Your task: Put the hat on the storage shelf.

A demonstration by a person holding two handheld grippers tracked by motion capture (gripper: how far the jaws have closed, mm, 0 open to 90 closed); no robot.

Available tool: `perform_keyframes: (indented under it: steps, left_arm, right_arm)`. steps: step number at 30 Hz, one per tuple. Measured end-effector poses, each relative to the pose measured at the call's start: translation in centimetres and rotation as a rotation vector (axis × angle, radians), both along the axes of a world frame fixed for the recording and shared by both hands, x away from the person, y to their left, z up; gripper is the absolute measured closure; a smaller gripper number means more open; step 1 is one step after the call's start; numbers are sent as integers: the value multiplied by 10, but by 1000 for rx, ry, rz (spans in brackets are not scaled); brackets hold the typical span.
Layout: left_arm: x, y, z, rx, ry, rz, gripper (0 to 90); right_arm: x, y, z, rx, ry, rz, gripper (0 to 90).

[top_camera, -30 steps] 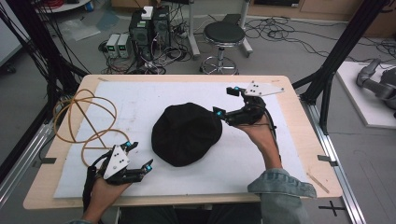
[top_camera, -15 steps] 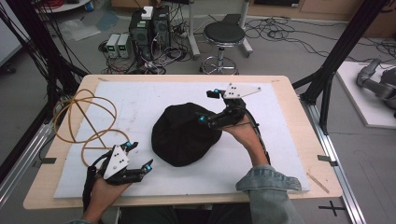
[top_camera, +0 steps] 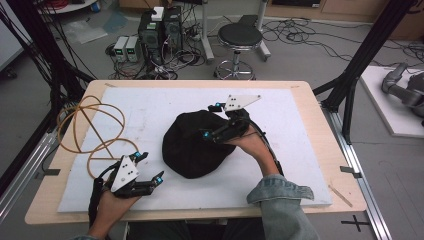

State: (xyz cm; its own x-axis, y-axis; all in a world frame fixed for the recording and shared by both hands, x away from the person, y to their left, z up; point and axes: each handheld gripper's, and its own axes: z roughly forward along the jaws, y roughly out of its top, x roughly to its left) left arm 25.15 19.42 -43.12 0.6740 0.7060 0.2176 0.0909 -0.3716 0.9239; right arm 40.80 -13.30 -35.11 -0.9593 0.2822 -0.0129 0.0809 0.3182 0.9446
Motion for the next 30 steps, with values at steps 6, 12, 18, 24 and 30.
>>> perform_keyframes:
  steps: [6, 12, 18, 24, 30]
  left_arm:
    - [0, 0, 0, -5, 5, -4, 229]
    - [0, 0, 0, -7, 5, -5, 229]
    - [1, 0, 0, -9, 7, -1, 229]
    - [1, 0, -1, -9, 7, -2, 229]
    - [1, 0, -1, -8, 7, -2, 229]
  right_arm:
    - [-1, 10, -5, -34, -12, 30, 152]
    - [0, 17, -11, -57, -4, 47, 152]
    - [1, 24, -16, -91, -6, 68, 152]
    - [3, 27, -21, -110, 1, 68, 159]
    - [4, 29, -25, -159, -17, 67, 224]
